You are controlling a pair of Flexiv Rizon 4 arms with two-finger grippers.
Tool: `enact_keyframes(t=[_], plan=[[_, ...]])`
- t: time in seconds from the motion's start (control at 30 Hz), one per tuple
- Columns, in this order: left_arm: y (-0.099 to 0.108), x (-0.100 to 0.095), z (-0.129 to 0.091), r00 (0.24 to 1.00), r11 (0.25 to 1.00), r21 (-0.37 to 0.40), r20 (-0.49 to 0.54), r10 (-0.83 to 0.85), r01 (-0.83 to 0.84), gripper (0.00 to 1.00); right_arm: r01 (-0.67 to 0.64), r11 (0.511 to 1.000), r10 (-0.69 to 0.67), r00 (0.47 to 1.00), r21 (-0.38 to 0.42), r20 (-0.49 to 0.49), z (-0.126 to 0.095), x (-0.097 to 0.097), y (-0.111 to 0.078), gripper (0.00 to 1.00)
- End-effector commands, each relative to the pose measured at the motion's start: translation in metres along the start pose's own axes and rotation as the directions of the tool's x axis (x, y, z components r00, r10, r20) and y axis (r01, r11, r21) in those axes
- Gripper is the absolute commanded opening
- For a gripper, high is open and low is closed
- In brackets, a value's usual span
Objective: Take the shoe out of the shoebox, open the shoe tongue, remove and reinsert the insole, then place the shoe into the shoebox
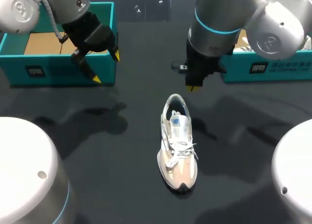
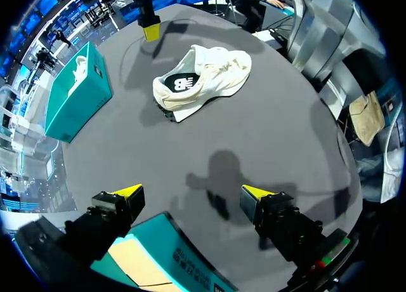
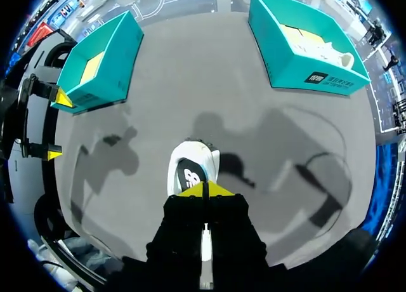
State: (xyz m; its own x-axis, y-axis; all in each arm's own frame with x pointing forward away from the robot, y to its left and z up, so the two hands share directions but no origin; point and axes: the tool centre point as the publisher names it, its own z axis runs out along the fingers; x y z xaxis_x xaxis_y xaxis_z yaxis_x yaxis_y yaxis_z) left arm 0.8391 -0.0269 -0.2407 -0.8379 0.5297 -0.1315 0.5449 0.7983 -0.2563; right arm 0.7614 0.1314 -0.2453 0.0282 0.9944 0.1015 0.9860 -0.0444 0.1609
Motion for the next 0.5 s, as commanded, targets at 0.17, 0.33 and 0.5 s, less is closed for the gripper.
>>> enact_keyframes(t=[0.17,0.33,0.5], plan=[[0.005,-0.003,0.006,1.000,1.000,0.001,-0.022,-0.002,0.002,1.00,-0.040,0.999,0.041,0.996,-0.013,0.078,0.017,0.012,0.001,0.00],[0.033,0.010,0.017,0.996,0.999,0.049,-0.087,0.009,-0.005,1.00,-0.055,0.998,0.059,0.990,-0.032,0.126,0.029,0.023,0.002,0.00],[0.048,0.011,0.010,0.995,0.997,0.071,-0.098,0.024,-0.018,1.00,-0.046,0.998,0.052,0.986,-0.041,0.159,0.037,0.033,0.002,0.00]])
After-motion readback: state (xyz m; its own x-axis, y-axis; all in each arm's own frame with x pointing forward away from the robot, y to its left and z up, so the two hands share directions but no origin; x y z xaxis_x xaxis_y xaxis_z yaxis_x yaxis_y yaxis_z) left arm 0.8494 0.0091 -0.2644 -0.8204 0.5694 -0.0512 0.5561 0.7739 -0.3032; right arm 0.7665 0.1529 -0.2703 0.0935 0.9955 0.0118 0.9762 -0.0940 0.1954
